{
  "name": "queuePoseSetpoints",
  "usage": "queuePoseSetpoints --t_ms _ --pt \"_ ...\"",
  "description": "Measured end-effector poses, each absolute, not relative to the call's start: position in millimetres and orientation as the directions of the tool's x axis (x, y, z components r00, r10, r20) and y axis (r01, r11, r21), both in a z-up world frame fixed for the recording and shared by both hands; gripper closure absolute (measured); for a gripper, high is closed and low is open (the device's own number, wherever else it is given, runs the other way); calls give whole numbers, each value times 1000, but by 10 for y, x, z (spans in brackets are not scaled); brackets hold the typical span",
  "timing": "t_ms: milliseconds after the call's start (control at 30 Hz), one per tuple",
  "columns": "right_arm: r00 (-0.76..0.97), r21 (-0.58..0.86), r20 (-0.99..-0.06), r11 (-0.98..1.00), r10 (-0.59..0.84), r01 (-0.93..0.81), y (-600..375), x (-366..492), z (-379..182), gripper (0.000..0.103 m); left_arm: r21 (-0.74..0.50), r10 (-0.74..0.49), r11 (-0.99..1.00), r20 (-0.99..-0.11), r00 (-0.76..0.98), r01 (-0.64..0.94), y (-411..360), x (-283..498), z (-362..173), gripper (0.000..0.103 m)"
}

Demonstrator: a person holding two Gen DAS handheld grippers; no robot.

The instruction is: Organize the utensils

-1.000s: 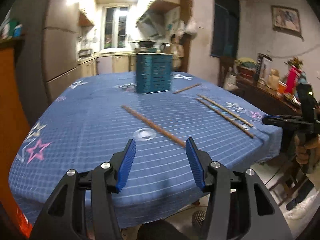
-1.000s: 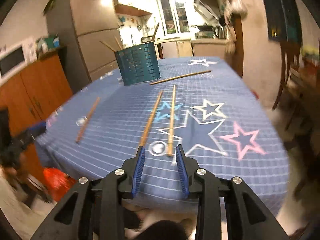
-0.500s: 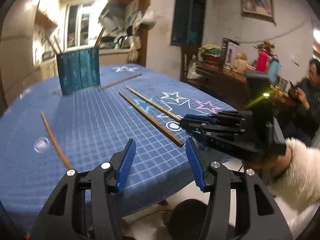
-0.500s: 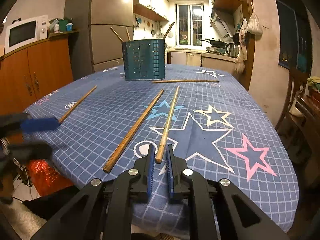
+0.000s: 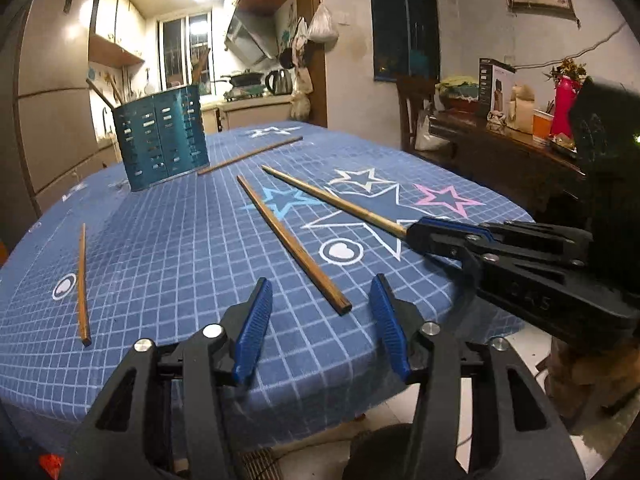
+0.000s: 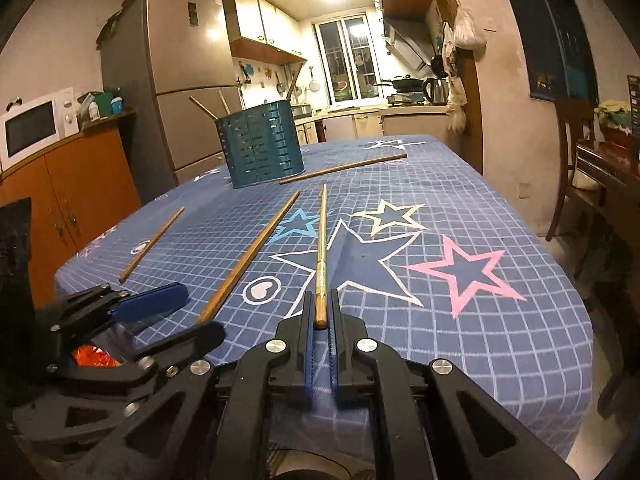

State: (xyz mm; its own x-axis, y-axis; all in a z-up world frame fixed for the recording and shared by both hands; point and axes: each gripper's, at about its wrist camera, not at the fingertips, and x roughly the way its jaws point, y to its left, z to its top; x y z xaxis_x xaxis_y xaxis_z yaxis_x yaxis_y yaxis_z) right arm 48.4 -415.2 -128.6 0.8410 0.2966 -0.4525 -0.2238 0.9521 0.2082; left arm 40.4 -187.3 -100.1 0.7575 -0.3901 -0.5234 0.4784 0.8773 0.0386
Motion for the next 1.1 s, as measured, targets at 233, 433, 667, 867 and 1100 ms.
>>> queuePoseSetpoints --t_ms 233,433,667,867,1100 --pt "849 234 -429 945 310 -227 -4129 375 -1232 96 2 -435 859 -525 732 512 -1705 415 -977 94" --pt "854 251 -418 943 310 -220 -4065 329 -1169 96 -12 -389 893 -525 757 451 -1235 443 -898 98" --pt "842 217 -454 953 291 -212 -3766 417 -1224 96 27 -343 907 -533 773 421 -1079 506 -983 97" --pt "846 184 -454 958 281 -219 -3714 340 -1276 80 63 -343 903 -493 800 426 -1112 466 -1021 97" --pt "860 75 -459 974 223 -213 -3600 343 -1286 77 74 -335 907 -470 817 414 -1126 461 -1044 96"
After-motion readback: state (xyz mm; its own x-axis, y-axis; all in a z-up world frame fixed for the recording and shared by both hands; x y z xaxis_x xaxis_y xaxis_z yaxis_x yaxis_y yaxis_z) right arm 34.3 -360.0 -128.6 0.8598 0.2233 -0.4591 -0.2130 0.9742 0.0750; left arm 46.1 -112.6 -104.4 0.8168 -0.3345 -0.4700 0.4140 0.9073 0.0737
